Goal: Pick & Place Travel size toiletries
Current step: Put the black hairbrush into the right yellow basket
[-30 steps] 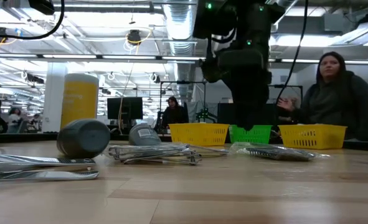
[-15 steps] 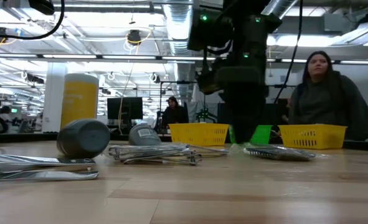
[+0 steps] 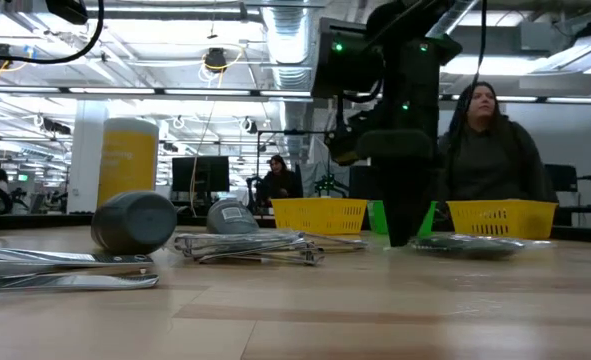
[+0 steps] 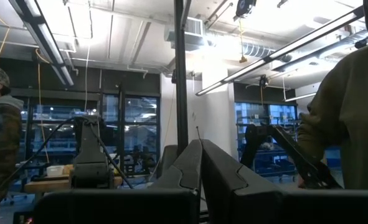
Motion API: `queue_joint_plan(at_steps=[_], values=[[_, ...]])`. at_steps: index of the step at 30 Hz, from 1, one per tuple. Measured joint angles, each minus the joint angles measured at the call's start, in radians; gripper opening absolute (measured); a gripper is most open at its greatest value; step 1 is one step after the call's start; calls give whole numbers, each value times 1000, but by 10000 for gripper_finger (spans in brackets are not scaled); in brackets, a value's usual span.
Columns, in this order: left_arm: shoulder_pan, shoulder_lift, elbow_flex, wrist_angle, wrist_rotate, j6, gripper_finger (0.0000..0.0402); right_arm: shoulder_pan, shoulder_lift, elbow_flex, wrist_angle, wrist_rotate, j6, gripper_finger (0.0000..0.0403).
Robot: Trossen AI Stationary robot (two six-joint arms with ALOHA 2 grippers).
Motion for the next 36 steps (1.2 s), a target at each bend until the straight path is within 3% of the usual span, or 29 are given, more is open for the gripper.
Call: queue_joint_plan(at_steps=[7,16,23,36], values=[[0,0,0,1,0,0,0,0,-3,-15,3,3,1,247],[0,0,0,1,0,0,0,-1,-3,-16,1,2,2,92],[0,0,0,1,0,0,0,-1,-7,-17,5,-6,-12,11],[0,0,0,2,0,0,0,-12,-120,-8,-10,-27,-27,1]])
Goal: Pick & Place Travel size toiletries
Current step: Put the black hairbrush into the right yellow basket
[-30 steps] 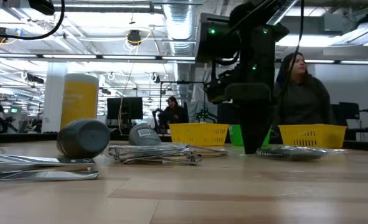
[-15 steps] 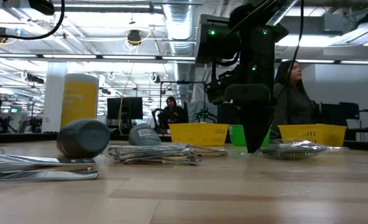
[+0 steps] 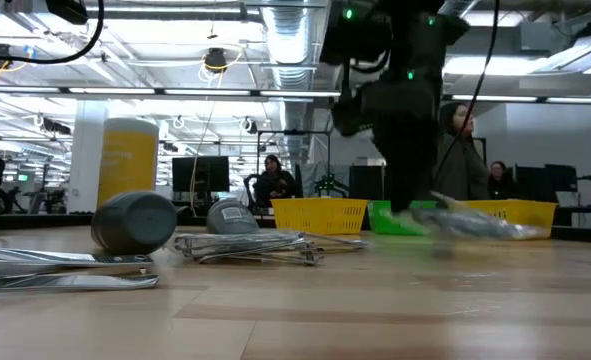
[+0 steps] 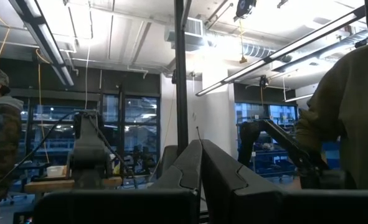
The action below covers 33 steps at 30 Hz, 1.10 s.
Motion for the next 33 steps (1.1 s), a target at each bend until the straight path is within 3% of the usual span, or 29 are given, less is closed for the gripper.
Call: queue_joint_plan(at_steps=[7,19,33], values=[[0,0,0,0,0,0,0,-61,-151,0,-1,18,31,1],[0,0,0,0,0,0,0,-323,-366,1,-59,214,44,0],[0,0,0,0,0,0,0,-662,-463,1,-354,372,25,0]])
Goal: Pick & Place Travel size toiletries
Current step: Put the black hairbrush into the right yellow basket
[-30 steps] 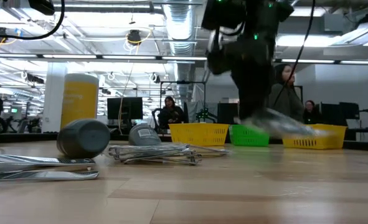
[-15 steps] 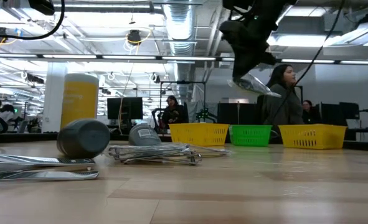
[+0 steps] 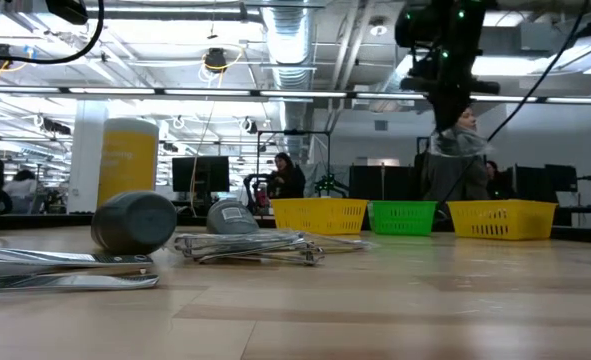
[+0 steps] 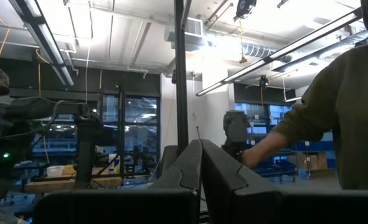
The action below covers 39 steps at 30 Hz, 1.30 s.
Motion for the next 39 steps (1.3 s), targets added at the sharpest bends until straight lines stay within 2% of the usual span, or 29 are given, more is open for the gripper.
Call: queue_joint_plan(at_steps=[6,17,25,39], values=[[0,0,0,0,0,0,0,-101,9,-8,-37,2,-10,0],[0,0,0,0,0,0,0,-196,-19,-216,16,-2,81,0],[0,0,0,0,0,0,0,-243,-18,-270,129,-105,92,0],[0,0,0,1,0,0,0,-277,-18,-315,134,-114,99,4]])
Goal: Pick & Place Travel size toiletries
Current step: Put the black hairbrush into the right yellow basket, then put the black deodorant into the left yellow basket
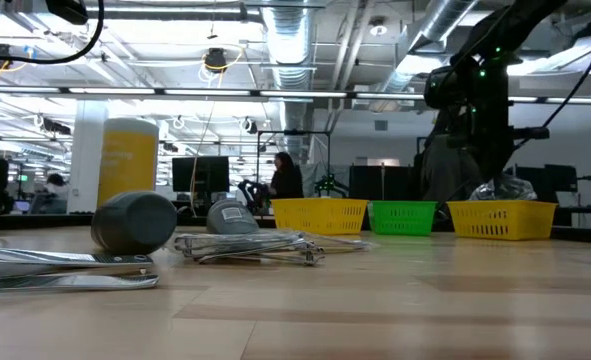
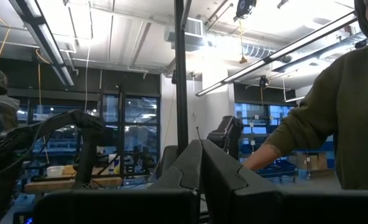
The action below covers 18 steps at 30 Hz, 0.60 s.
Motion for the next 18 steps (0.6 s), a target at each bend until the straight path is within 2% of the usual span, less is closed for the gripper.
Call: queue_joint_plan(at_steps=[5,18], values=[[0,0,0,0,0,0,0,-2,0,0,11,0,-5,39],[0,0,0,3,0,0,0,-38,1,21,-18,-19,-49,191]])
